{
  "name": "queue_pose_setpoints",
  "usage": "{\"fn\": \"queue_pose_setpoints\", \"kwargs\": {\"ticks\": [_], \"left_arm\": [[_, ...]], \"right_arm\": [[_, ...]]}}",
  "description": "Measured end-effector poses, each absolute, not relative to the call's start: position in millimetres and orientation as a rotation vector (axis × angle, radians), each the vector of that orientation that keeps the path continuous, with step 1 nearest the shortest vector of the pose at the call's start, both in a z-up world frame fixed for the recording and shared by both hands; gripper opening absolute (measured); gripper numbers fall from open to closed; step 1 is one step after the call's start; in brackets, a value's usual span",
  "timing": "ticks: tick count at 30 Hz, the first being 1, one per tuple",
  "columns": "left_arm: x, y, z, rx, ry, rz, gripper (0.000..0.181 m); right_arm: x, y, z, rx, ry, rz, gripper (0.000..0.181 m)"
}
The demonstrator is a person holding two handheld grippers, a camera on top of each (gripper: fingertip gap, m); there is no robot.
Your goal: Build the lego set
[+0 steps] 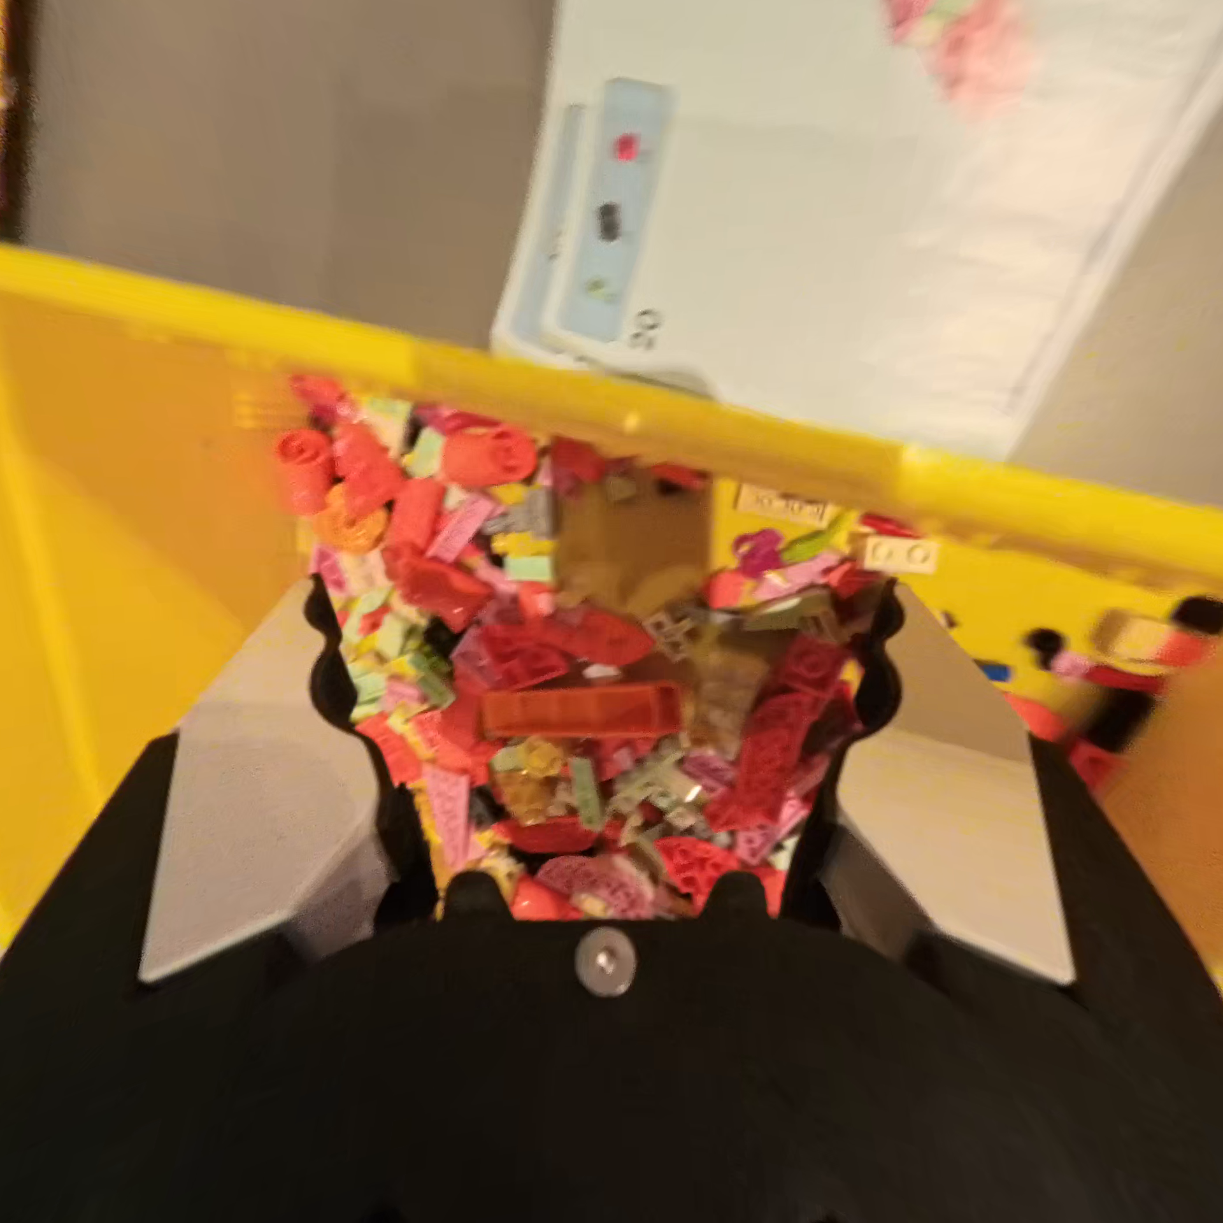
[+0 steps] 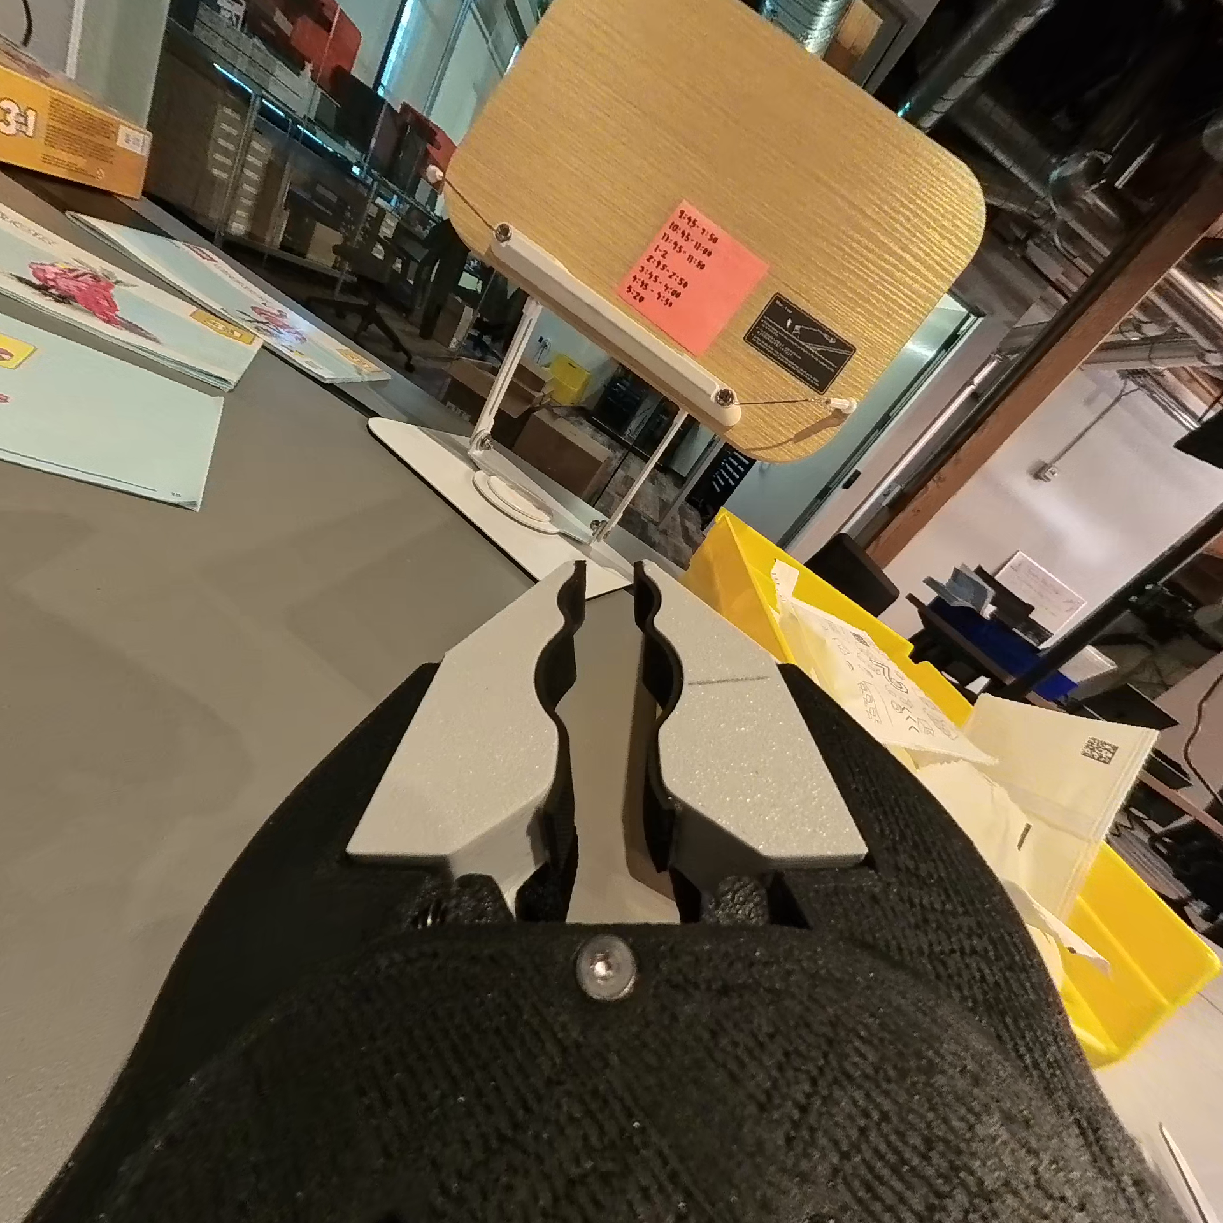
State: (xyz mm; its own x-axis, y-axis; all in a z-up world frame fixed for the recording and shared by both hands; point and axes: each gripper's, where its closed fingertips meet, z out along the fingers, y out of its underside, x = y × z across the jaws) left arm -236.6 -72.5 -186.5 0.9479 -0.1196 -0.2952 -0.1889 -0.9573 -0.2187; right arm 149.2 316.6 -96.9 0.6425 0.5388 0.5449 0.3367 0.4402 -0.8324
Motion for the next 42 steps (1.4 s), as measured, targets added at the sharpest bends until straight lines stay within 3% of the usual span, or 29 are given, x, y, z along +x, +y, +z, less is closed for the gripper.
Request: {"fn": "queue_pose_setpoints", "kwargs": {"ticks": [6,19,22,24,30,37,42], "left_arm": [[-201.3,-85.3,-167.5,-2.755,0.373,-0.022,0.156],[-189.0,-145.8,-188.0,-2.904,0.793,-0.013,0.153],[-174.8,-156.7,-176.5,-2.811,0.928,-0.118,0.109],[-155.4,-169.0,-165.4,-2.772,0.943,-0.35,0.062],[-116.0,-188.6,-149.5,-2.735,0.896,-0.895,0.009],[-135.6,-180.0,-158.9,-2.81,0.964,-0.693,0.0],[-126.5,-193.5,-170.2,-2.858,1.036,-0.826,0.004]], "right_arm": [[148.4,315.8,-97.1,-1.146,-0.922,0.146,0.012],[146.7,317.2,-99.9,-1.145,-0.947,0.083,0.012],[145.9,318.0,-101.0,-1.145,-0.956,0.067,0.012],[145.7,318.5,-101.4,-1.146,-0.958,0.059,0.012],[145.7,319.3,-101.7,-1.148,-0.96,0.05,0.012],[145.3,318.8,-101.6,-1.145,-0.962,0.048,0.012],[145.0,318.3,-101.4,-1.144,-0.962,0.053,0.012]]}}
